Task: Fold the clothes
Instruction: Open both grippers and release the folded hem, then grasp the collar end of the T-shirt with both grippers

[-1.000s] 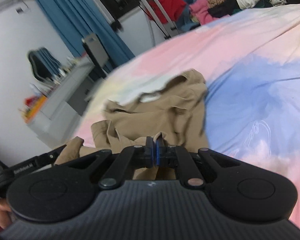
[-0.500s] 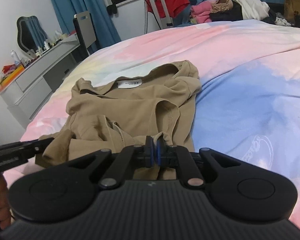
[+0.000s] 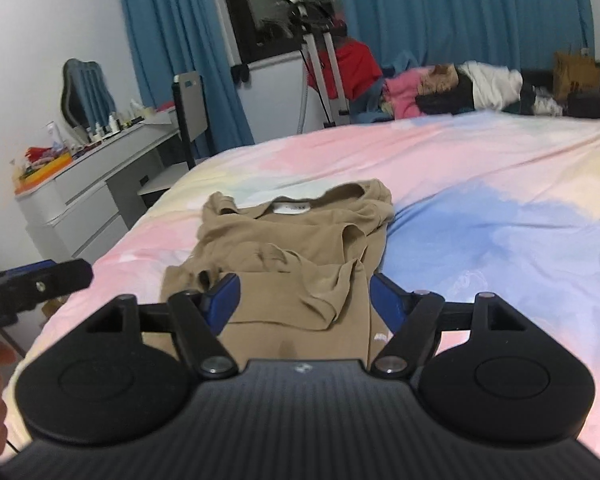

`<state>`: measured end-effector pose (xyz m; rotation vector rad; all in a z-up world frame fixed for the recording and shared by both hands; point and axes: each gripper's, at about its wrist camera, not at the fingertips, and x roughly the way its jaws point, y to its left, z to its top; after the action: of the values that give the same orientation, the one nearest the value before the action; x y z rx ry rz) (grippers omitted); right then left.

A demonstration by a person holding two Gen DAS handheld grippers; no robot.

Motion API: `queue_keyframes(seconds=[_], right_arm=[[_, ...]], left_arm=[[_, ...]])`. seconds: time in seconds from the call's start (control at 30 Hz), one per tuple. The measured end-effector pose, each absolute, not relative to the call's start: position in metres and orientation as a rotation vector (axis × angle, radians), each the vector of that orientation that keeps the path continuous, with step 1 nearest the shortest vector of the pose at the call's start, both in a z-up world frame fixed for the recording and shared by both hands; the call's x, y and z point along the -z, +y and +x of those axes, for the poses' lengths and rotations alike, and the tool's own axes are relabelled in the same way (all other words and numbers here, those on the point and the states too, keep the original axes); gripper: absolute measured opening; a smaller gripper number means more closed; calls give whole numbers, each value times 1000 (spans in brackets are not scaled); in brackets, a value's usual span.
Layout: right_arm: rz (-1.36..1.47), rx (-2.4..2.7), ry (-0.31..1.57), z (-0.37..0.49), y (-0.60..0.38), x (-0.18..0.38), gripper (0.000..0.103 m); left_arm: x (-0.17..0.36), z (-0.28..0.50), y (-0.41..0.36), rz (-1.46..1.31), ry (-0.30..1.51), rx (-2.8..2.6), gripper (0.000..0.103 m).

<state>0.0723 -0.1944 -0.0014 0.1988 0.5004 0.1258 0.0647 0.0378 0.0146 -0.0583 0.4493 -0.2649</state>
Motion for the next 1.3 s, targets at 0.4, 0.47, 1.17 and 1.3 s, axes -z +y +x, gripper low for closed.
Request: queue_keyframes(seconds=[0.4, 0.47, 1.17, 1.3], right_arm=[[200, -85, 446, 13, -199, -3, 73], [201, -81, 448, 14, -200, -2, 73], [159, -101, 513, 28, -189, 11, 73], [157, -107, 519, 29, -188, 11, 73]], left_arm=[[-11, 7, 31, -16, 449, 250, 103], [-8, 3, 30, -11, 455, 248, 103], [92, 74, 93, -751, 1018, 247, 96], [107, 80, 102, -853, 985, 207, 91]])
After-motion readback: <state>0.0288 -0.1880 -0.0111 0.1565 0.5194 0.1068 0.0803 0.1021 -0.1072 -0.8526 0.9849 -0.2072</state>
